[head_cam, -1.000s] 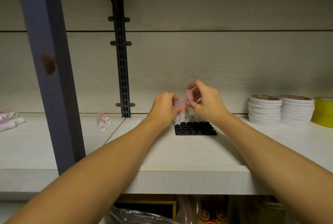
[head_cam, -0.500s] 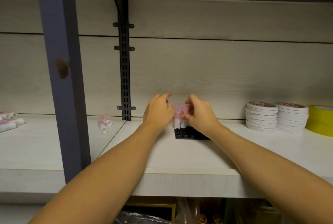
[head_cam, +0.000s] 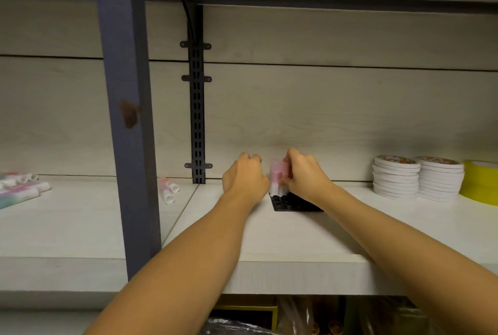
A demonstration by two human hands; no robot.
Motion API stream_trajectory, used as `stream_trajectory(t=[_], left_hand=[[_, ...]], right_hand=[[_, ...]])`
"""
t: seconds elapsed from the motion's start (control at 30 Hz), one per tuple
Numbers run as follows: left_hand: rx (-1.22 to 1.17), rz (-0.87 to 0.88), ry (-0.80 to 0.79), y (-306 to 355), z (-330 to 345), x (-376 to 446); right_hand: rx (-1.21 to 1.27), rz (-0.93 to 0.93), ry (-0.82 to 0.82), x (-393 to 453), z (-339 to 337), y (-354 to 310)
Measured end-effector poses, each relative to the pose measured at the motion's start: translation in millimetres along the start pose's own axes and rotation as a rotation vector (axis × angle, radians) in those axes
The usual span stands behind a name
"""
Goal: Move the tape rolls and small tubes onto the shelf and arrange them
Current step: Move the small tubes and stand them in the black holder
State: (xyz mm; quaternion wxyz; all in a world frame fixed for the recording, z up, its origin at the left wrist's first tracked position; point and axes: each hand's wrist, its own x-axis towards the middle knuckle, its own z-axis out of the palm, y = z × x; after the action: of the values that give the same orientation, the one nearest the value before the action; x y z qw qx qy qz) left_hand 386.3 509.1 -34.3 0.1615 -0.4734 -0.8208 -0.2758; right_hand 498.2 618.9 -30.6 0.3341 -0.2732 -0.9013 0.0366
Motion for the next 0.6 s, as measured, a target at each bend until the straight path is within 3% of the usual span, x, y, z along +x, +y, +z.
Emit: stream_trajectory(t=[0.33,0.6], left_hand=[[0.083,0.035,-0.103,8,-17,-8],[0.117,0.092,-0.158,19,-52,-44]], right_hand=[[0.003,0.083,0.000,-32,-30,-11],[-0.224,0.113,-0.109,-84,-81,13]])
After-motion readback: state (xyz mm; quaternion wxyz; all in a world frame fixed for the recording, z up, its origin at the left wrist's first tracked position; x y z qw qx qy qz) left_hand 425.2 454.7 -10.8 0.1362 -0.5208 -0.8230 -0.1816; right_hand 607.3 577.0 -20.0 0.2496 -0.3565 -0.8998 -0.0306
